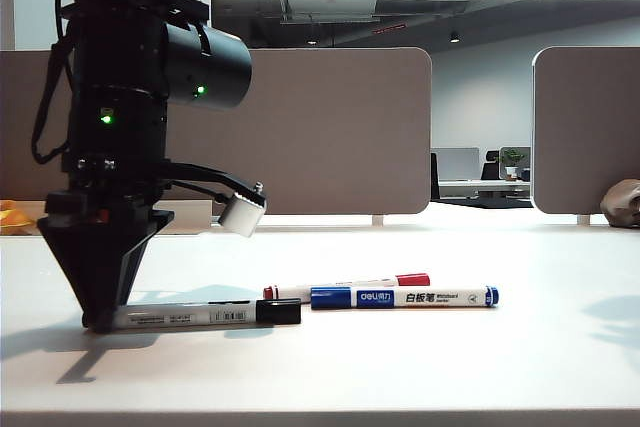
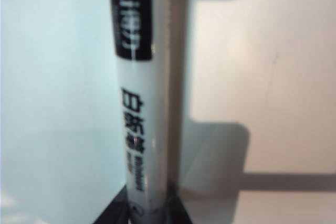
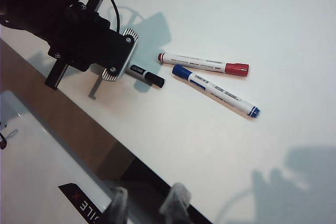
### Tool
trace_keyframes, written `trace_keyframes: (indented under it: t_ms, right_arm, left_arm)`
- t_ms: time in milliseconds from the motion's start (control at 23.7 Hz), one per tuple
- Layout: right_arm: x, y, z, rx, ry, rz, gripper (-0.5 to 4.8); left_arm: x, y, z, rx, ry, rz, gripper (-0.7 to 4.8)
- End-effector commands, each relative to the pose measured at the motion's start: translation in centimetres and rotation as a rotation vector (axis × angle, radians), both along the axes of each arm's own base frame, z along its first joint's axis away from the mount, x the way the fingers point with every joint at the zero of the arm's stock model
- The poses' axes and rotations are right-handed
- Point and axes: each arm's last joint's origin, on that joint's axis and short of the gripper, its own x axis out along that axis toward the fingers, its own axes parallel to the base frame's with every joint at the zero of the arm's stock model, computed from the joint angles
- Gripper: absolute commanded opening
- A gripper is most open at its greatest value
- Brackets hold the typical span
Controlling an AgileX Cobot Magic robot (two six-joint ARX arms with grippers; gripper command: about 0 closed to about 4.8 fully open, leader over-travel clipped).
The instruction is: Pick up the markers one by one and line them up horizontally in a straight line on the table.
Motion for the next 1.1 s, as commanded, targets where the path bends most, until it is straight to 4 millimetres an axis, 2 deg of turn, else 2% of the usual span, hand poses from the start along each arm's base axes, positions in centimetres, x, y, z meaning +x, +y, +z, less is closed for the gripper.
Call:
trace_keyframes:
  t_ms: [42,127,253,633,717,1097]
  right_arm:
    - [-0.1,0.0,0.2,0.009,-0.011,0.010,1.03]
    - [-0.1,0.0,0.2,0.009,-0.011,0.010,1.03]
    - [-0.1,0.0,0.2,0.009,-0.011,0.010,1.03]
    - [-0.1,0.0,0.2,0.015,-0.009,0.014,1.03]
    - [-0.1,0.0,0.2,0.014,-0.008,0.014,1.03]
    - [-0.1,0.0,0.1,0.013,0.000,0.015,1.03]
  left_arm:
    - [0.2,-0.3,-1.4,-0.039,0.021,-0.009,0.90]
    - [0.0,-0.2,-1.4,-0.031,0.034,-0.010,0.95]
    - [-0.2,-0.1,-1.4,-0.016,0.051,-0.010,1.30]
    - [-0.4,0.2,-0.7,0.020,0.026,-0.009,1.33]
    - [-0.4,0.3,-0.4,0.029,-0.001,-0.009,1.54]
    - [0.0,0.1,-0.1,0.013,-0.061,-0.011,1.54]
